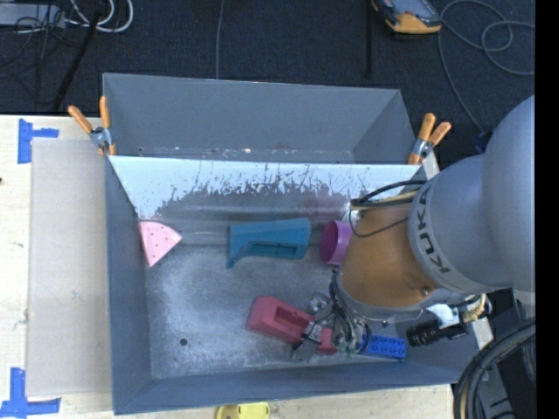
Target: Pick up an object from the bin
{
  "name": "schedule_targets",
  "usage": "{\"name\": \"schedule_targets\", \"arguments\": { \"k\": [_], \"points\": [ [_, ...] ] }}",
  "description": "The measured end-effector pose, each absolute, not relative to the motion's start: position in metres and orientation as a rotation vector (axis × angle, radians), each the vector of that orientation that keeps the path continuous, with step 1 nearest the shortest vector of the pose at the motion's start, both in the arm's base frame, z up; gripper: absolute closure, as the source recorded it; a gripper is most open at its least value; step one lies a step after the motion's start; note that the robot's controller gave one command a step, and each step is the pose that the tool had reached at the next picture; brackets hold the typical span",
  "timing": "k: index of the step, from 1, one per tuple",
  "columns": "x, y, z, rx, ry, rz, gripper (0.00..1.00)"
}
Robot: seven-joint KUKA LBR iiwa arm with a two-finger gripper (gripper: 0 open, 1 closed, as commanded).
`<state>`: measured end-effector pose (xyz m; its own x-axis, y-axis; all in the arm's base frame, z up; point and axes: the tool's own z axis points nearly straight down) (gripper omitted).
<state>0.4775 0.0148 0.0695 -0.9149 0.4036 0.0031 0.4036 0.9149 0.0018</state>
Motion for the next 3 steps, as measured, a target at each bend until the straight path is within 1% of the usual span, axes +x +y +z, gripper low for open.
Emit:
{"name": "schedule_targets", "arguments": {
  "k": [1, 2, 3],
  "points": [
    [0.481, 0.026, 0.124, -0.610, -3.070, 0.005, 1.00],
    [0.480, 0.017, 0.133, -0.599, -3.089, -0.002, 1.00],
    [0.477, -0.005, 0.076, -0.520, -3.094, -0.002, 1.00]
  ]
}}
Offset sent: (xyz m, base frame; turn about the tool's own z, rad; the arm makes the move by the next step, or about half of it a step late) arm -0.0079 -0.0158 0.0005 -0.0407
